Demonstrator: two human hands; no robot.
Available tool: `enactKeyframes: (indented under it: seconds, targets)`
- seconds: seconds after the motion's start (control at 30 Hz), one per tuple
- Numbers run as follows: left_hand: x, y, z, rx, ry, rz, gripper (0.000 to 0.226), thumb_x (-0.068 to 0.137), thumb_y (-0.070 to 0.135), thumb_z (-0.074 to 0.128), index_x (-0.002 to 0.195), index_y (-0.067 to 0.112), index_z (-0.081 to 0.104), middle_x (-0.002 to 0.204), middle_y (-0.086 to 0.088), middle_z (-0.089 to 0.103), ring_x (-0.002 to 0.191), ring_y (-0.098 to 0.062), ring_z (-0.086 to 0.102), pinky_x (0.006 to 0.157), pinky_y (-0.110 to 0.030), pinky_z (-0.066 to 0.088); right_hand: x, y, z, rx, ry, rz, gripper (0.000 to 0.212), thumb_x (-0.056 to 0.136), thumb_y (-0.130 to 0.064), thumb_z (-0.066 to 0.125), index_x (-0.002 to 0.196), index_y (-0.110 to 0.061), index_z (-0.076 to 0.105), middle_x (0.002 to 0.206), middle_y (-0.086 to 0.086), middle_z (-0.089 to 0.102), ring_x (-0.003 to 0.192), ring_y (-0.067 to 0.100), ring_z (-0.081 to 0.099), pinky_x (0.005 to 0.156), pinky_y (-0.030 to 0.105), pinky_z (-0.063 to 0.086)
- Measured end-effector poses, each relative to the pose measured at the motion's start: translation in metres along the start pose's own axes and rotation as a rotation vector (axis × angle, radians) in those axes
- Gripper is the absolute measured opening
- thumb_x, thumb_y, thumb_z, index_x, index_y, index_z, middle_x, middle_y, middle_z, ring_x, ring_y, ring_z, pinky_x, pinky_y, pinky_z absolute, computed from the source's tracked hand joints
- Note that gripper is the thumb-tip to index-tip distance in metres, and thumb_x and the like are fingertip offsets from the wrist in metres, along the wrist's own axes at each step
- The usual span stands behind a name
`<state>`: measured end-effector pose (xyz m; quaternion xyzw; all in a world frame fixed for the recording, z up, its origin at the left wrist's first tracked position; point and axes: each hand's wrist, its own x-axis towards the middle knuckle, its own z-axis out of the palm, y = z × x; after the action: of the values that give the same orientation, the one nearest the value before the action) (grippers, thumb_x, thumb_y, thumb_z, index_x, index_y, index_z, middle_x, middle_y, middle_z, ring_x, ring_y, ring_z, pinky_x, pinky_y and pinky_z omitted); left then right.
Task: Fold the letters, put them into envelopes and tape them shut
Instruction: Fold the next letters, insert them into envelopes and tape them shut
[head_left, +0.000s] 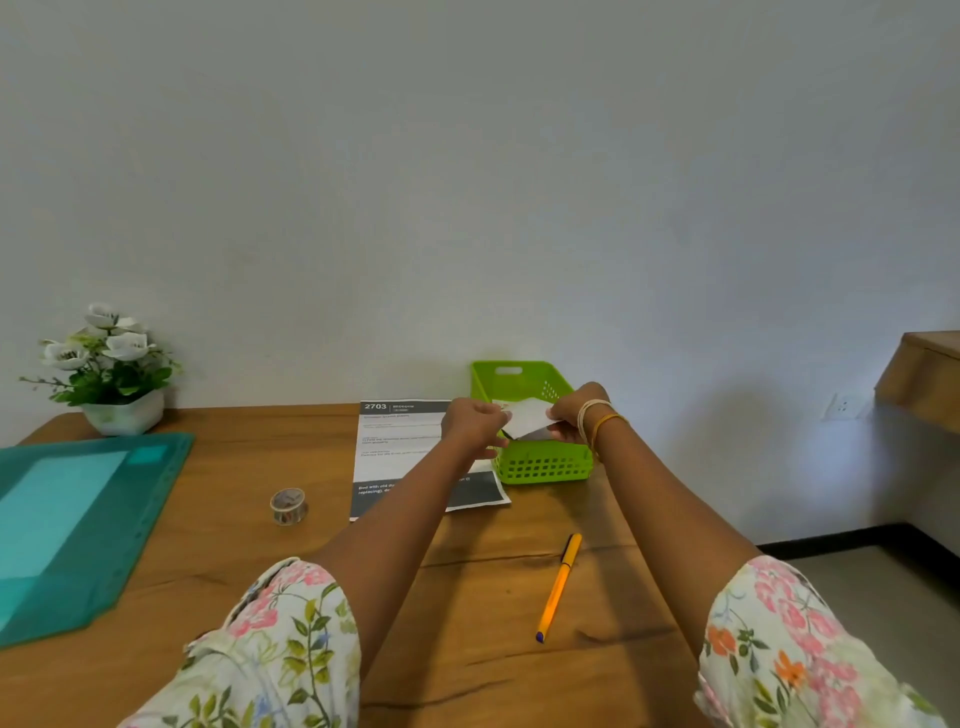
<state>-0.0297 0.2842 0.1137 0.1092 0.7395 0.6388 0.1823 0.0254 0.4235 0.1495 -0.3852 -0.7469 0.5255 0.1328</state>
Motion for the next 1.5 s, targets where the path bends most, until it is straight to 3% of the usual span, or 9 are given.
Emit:
enactKeyframes:
  seconds: [0.2,0.4,0.53,0.63,0.73,0.83,1.0,1.2,1.5]
  targets:
    - [0.002,-0.024,-0.019,0.148,-0.002,0.12,0.016,0.093,0.017,0.059,0.106,0.015,0.068,0.099,-0.005,0.07,0.071,-0.016,0.07,0.05,-0.024,0.047,0.007,0.012,0.01,-0.48,0.17,-0.196,0.032,0.083,-0.021,0.064,0.11,-0.004,0.059,0.115,0.019,0.062,0.106,0.037,0.06,0.084,0.037,0.049]
    - [-0.017,-0.05,-0.056,0.362,0.136,0.257,0.017,0.09,0.011,0.058,0.095,0.017,0.073,0.102,-0.005,0.072,0.09,-0.016,0.065,0.078,-0.026,0.049,-0.022,0.023,0.033,-0.841,0.426,-0.365,0.037,0.088,-0.034,0.051,0.109,-0.006,0.062,0.124,0.016,0.046,0.114,0.034,0.045,0.093,0.04,0.039]
    - [-0.031,-0.075,-0.086,0.692,0.217,0.273,0.024,0.091,0.023,0.056,0.112,0.022,0.066,0.128,0.001,0.059,0.114,-0.019,0.056,0.096,-0.037,0.047,-0.066,0.034,0.07,-0.867,0.531,-0.652,0.025,0.076,-0.026,0.055,0.094,-0.01,0.061,0.111,0.017,0.052,0.103,0.034,0.047,0.081,0.041,0.037]
    - [-0.04,-0.095,-0.103,0.934,0.06,0.188,0.038,0.093,0.034,0.054,0.128,0.02,0.055,0.142,-0.004,0.047,0.125,-0.023,0.047,0.102,-0.043,0.043,-0.088,0.051,0.103,-0.802,0.405,-0.811,0.03,0.072,-0.026,0.06,0.097,-0.01,0.063,0.11,0.016,0.054,0.101,0.036,0.051,0.08,0.041,0.04]
    - [-0.053,-0.111,-0.115,1.076,-0.033,0.25,0.032,0.095,0.031,0.049,0.122,0.017,0.056,0.13,-0.005,0.054,0.116,-0.025,0.053,0.095,-0.041,0.047,-0.099,0.072,0.135,-0.735,-0.029,-0.749,0.051,0.085,-0.036,0.056,0.131,-0.013,0.051,0.136,0.012,0.045,0.126,0.031,0.04,0.102,0.038,0.035]
    - [-0.067,-0.118,-0.126,1.024,0.01,0.336,0.025,0.095,0.025,0.047,0.114,0.018,0.062,0.118,-0.005,0.062,0.106,-0.024,0.058,0.088,-0.041,0.049,-0.104,0.086,0.153,-0.808,-0.208,-0.647,0.058,0.091,-0.047,0.048,0.141,-0.019,0.041,0.149,0.01,0.037,0.138,0.027,0.031,0.112,0.04,0.026]
    - [-0.088,-0.124,-0.143,0.66,0.038,0.43,0.035,0.09,0.005,0.047,0.117,0.017,0.068,0.116,-0.002,0.068,0.104,-0.013,0.06,0.087,-0.023,0.045,-0.13,0.098,0.158,-0.832,-0.057,-0.563,0.047,0.094,-0.054,0.033,0.118,-0.019,0.054,0.127,0.008,0.051,0.12,0.03,0.045,0.099,0.052,0.035]
    - [-0.112,-0.144,-0.161,0.206,0.291,0.393,0.042,0.085,-0.014,0.04,0.101,0.012,0.069,0.094,-0.003,0.069,0.09,-0.014,0.066,0.083,-0.03,0.055,-0.166,0.094,0.163,-0.895,-0.013,-0.272,0.111,0.06,-0.093,0.03,0.136,-0.014,0.04,0.14,0.017,0.032,0.128,0.047,0.032,0.099,0.071,0.019]
    - [-0.136,-0.148,-0.176,0.109,0.448,0.335,0.037,0.084,-0.014,0.04,0.093,0.009,0.068,0.09,-0.001,0.068,0.086,-0.008,0.064,0.067,-0.007,0.05,-0.184,0.087,0.158,-0.894,-0.092,-0.119,0.086,0.077,-0.064,0.053,0.14,-0.009,0.031,0.146,0.021,0.025,0.136,0.054,0.02,0.105,0.069,0.022]
